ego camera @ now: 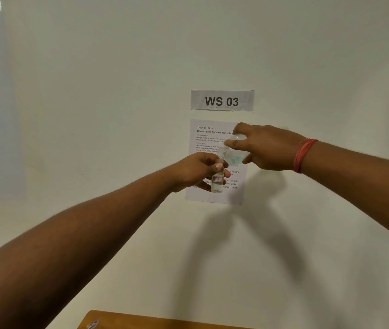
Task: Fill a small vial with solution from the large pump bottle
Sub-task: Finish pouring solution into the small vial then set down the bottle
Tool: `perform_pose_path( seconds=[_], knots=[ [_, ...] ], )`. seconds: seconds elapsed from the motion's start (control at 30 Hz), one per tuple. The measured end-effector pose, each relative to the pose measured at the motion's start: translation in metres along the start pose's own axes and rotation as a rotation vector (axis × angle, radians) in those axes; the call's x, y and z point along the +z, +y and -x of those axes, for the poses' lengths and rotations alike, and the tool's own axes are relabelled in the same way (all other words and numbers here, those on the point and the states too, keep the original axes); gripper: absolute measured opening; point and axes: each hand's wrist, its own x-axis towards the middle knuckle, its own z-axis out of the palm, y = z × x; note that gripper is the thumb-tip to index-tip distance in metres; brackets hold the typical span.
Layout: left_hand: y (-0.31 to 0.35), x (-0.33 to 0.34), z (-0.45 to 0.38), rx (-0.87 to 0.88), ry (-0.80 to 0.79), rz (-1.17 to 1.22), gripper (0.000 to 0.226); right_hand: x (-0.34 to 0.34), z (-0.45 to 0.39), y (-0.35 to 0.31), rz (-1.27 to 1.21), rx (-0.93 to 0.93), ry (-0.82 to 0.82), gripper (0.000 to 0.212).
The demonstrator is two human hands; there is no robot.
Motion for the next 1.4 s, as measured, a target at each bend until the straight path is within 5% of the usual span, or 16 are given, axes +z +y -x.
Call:
perform_pose_path(
  seconds=[1.4],
  knots=[
    [-0.0059, 0.0084, 0.0054, -0.006, 0.009, -0.023, 0.027, 0.0032, 0.0067, -0.0058, -0.006, -0.016, -0.004, 0.062]
  ],
)
